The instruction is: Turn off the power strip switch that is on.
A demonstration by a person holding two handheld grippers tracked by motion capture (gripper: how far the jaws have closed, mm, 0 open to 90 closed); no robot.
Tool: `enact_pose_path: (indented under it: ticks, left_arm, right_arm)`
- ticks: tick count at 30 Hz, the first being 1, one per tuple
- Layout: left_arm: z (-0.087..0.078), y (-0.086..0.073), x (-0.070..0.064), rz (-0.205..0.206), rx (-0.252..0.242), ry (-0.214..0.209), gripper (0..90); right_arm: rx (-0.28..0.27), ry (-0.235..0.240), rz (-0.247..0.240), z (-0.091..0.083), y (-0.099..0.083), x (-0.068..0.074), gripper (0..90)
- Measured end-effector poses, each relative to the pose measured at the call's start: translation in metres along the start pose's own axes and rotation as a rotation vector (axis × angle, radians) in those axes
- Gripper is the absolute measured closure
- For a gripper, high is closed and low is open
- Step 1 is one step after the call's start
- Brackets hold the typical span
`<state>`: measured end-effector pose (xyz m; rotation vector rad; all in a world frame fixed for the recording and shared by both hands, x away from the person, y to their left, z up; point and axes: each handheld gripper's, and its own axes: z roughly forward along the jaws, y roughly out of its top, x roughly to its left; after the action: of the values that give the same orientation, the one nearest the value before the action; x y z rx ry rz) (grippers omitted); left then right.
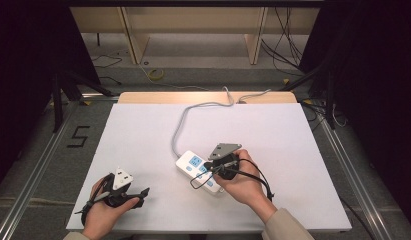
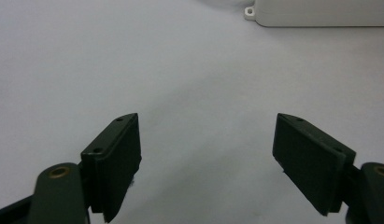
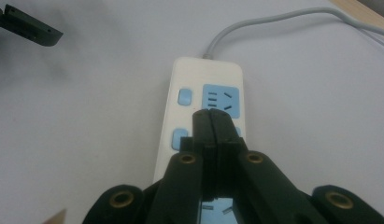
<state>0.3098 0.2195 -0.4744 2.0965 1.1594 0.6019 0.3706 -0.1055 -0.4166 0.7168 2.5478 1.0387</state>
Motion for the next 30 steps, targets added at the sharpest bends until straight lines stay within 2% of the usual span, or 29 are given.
enact_pose_path:
  ticks: [8, 30]
  left_arm:
    - [0.0001, 0.0000, 0.0001, 0.000, 0.000, 0.000, 23.3]
    - [0.0001, 0.0003, -0.0001, 0.000, 0.001, -0.001, 23.3]
  right_arm:
    - [0.002, 0.004, -0.018, 0.0019, 0.0025, 0.0002, 90.0]
    - [0.008, 0.017, -0.025, 0.0083, 0.0092, 0.0030, 90.0]
